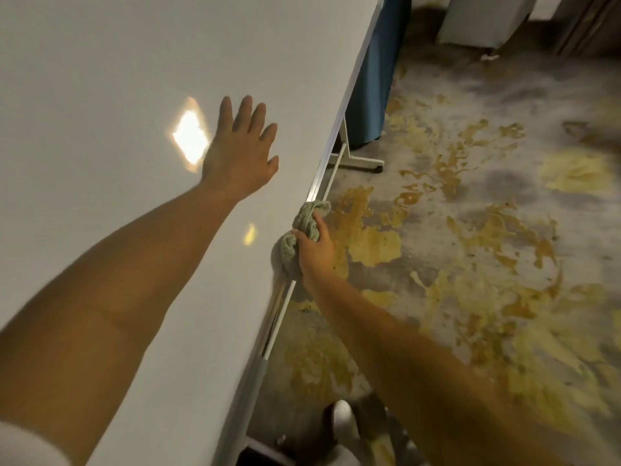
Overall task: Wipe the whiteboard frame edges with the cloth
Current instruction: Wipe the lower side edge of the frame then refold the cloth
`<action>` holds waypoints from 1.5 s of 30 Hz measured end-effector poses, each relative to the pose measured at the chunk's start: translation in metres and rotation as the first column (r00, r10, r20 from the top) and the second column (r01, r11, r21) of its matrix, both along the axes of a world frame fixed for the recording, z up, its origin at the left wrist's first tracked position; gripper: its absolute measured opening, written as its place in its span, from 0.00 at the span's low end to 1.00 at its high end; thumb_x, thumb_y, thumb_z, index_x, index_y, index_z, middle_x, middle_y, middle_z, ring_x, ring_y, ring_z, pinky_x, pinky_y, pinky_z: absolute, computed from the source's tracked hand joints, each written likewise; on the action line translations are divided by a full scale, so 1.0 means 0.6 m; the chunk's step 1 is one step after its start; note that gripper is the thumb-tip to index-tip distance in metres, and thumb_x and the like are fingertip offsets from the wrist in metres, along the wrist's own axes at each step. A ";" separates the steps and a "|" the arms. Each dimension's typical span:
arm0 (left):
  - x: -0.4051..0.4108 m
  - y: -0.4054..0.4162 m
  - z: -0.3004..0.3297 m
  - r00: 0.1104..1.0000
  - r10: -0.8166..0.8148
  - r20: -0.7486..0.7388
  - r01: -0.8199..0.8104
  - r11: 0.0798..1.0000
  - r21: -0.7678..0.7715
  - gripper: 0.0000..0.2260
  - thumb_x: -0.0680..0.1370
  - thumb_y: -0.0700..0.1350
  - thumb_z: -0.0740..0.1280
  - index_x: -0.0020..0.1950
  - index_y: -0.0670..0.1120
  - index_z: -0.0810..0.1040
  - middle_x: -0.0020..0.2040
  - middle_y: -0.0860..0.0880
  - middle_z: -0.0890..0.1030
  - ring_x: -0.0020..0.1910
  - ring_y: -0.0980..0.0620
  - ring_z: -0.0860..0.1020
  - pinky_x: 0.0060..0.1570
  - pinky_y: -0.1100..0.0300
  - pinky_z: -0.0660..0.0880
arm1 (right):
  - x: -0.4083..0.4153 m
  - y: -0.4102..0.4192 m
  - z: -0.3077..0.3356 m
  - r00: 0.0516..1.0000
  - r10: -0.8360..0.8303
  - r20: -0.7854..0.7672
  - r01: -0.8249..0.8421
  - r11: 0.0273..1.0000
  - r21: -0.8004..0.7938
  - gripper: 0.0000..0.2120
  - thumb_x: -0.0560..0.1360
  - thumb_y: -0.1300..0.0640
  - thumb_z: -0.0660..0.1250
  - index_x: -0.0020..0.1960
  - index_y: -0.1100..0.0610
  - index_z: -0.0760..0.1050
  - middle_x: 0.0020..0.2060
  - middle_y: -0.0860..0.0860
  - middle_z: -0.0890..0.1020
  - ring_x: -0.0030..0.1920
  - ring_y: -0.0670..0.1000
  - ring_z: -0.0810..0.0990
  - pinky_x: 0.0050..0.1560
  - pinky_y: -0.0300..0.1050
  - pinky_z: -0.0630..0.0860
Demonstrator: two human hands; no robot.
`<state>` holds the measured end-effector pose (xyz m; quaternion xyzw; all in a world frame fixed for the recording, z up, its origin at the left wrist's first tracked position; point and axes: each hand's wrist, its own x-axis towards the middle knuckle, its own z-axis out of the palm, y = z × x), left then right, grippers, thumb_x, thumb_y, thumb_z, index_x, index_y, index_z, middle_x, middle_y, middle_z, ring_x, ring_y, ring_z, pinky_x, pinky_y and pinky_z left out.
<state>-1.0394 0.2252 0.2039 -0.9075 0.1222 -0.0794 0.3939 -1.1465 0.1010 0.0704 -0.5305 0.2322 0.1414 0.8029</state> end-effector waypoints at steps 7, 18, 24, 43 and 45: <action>-0.052 0.026 0.012 0.997 -0.037 -0.066 0.026 0.988 -0.152 0.27 0.87 0.58 0.51 0.83 0.47 0.65 0.85 0.41 0.61 0.85 0.37 0.55 0.82 0.33 0.51 | -0.128 0.056 -0.017 1.000 0.017 0.005 -0.017 1.000 -0.006 0.28 0.78 0.60 0.70 0.74 0.44 0.69 0.71 0.53 0.73 0.68 0.55 0.73 0.64 0.47 0.74; -0.301 0.119 0.022 0.998 -0.058 -0.010 0.056 0.990 -0.133 0.30 0.85 0.63 0.50 0.84 0.53 0.61 0.87 0.43 0.56 0.86 0.37 0.53 0.81 0.29 0.53 | -0.110 0.029 -0.008 0.973 0.200 0.112 -0.184 0.974 -0.135 0.29 0.79 0.60 0.68 0.77 0.48 0.64 0.73 0.56 0.71 0.68 0.54 0.73 0.67 0.48 0.72; -0.386 0.179 0.021 1.000 -0.019 0.018 0.018 0.999 0.049 0.32 0.83 0.64 0.43 0.86 0.53 0.58 0.87 0.43 0.53 0.86 0.37 0.50 0.80 0.30 0.45 | -0.112 0.000 -0.030 0.925 0.364 0.106 -0.358 0.931 -0.070 0.27 0.78 0.65 0.66 0.74 0.46 0.70 0.68 0.58 0.76 0.63 0.59 0.78 0.66 0.58 0.76; -0.444 0.263 0.088 0.986 0.034 0.164 -0.032 0.999 -0.014 0.28 0.86 0.60 0.52 0.85 0.53 0.57 0.86 0.43 0.58 0.84 0.32 0.53 0.76 0.32 0.29 | -0.397 0.076 -0.055 0.998 0.057 -0.001 -0.055 0.959 0.279 0.31 0.77 0.50 0.71 0.77 0.41 0.63 0.65 0.55 0.79 0.60 0.57 0.82 0.62 0.61 0.78; -0.444 0.272 0.089 0.990 0.004 0.139 -0.004 1.000 0.002 0.28 0.86 0.60 0.51 0.85 0.52 0.58 0.86 0.42 0.58 0.84 0.31 0.53 0.74 0.35 0.24 | -0.398 0.083 -0.053 0.999 0.042 -0.002 -0.040 0.974 0.223 0.32 0.74 0.50 0.72 0.75 0.40 0.66 0.63 0.54 0.79 0.57 0.55 0.83 0.58 0.59 0.81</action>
